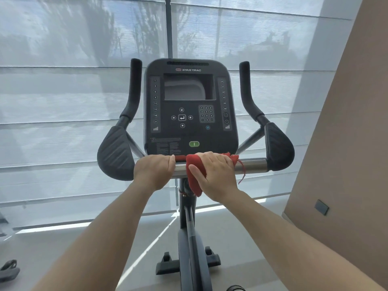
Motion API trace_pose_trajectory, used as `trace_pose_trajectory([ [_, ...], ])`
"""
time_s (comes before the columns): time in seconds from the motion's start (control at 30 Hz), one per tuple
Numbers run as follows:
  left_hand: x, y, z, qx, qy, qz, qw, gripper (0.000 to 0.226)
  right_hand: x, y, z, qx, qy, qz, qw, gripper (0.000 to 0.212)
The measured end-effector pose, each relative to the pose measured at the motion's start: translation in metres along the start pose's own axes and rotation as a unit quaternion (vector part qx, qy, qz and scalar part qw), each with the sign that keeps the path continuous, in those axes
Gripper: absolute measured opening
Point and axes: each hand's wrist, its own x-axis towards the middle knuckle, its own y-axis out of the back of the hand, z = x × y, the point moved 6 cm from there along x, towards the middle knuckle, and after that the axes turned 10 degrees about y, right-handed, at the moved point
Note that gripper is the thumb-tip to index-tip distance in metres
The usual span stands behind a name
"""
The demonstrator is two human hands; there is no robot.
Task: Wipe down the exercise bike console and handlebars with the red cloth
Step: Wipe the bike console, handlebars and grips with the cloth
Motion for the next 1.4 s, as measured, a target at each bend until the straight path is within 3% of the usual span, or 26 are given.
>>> trace_pose_trajectory([
  [0.1,0.000,-0.003,-0.001,0.003,0.001,-0.002,1.000,0.044,0.003,0.000,-0.003,0.002,-0.054,0.032,0.998,0.056],
  [0.2,0.000,-0.002,-0.001,0.003,-0.002,-0.010,1.000,0.043,0.002,-0.002,-0.003,0.000,-0.050,0.048,0.998,0.050],
  [0.4,-0.002,0.001,0.000,-0.003,0.003,-0.025,1.000,0.045,0.003,0.009,0.024,-0.001,-0.015,-0.001,1.000,0.048],
  [0.63,-0.004,0.002,0.002,0.042,-0.024,-0.022,0.999,0.038,-0.011,0.051,0.112,0.009,-0.099,-0.023,0.995,0.038],
  [0.93,-0.005,0.007,0.001,0.016,-0.014,-0.012,1.000,0.037,-0.041,0.047,0.101,0.022,0.003,0.121,0.992,0.032],
  [1.17,-0.005,0.005,0.002,0.020,-0.015,-0.022,0.999,0.037,-0.047,0.038,0.089,0.007,0.020,0.133,0.991,0.037],
  [1.4,-0.006,0.009,0.001,0.009,-0.016,-0.026,1.000,0.038,-0.039,0.028,0.076,-0.011,0.125,0.040,0.991,0.047],
])
